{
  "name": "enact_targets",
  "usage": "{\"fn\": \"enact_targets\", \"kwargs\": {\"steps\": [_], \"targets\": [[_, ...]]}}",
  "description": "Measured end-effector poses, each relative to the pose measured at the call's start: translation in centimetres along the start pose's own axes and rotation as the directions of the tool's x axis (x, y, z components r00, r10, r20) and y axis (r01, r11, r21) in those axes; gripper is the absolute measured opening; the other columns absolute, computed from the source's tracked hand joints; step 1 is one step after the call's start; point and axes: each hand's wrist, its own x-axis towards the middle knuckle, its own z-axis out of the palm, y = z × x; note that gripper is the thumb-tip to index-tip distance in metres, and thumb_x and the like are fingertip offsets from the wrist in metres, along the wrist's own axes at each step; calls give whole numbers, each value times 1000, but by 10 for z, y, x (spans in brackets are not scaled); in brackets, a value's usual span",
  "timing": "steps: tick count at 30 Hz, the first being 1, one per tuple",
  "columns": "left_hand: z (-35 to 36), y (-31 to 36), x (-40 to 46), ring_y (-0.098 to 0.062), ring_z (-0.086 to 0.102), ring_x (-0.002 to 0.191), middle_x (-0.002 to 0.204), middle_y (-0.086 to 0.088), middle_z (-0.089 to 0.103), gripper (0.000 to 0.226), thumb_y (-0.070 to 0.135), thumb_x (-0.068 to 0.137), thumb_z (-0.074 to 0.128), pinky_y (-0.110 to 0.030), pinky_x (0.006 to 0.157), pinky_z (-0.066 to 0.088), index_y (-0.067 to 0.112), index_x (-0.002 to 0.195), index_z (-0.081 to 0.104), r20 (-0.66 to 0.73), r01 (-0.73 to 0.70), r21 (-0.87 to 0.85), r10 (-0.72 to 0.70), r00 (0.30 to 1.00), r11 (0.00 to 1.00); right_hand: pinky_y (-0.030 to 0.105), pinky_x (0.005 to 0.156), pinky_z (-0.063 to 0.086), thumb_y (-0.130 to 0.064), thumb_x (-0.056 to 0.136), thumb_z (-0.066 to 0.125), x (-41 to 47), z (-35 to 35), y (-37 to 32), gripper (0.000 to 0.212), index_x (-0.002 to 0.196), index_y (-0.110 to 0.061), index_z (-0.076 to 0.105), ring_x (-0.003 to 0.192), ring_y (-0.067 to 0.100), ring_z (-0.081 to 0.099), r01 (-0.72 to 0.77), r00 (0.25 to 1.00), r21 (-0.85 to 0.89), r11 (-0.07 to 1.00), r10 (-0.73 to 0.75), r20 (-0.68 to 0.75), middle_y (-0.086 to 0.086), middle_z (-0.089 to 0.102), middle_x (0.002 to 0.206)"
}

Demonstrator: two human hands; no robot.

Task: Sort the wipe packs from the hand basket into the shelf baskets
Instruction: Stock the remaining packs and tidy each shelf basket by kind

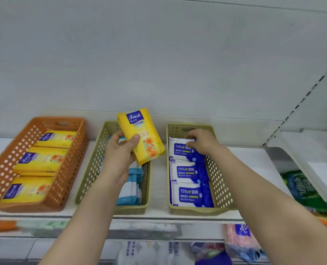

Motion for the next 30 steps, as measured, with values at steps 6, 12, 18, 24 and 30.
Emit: {"fn": "enact_targets", "kwargs": {"steps": [6,12,18,24,30], "targets": [[-13,5,-4,-26,72,96,109,-10,71,40,11,89,68,-37,67,60,13,126,52,-42,-15,-3,15,999,1000,39,89,50,-40,83,70,9,42,0,37,114,-20,68,116,30,51,-12,999,-240,971,4,-33,7,66,118],[-22,11,-6,-28,69,102,116,-13,69,45,10,90,67,-46,82,58,11,132,49,-37,11,-12,-11,999,1000,36,96,46,-36,88,68,4,43,-2,38,122,-19,68,116,31,57,-29,1000,-63,998,29,4,9,66,121],[-39,21,0,-25,71,99,111,-9,70,36,8,90,65,-43,77,59,11,123,53,1,52,-79,-53,999,995,33,86,53,-37,90,65,-10,4,-102,19,104,-26,73,94,15,68,92,941,506,857,91,-326,-6,74,98],[-84,52,9,-29,69,102,112,-15,70,38,5,86,69,-44,82,59,4,121,53,60,-15,-33,17,998,999,25,74,58,-26,81,79,-23,27,-206,33,111,-23,66,91,14,73,19,967,735,678,-199,158,1,75,102],[-208,106,34,3,61,96,106,11,67,29,21,86,72,-15,86,43,21,111,57,-34,-369,667,522,852,647,23,62,54,-13,80,78,-2,63,-286,26,102,-22,66,74,14,71,-9,979,827,563,-163,121,0,75,85]]}}
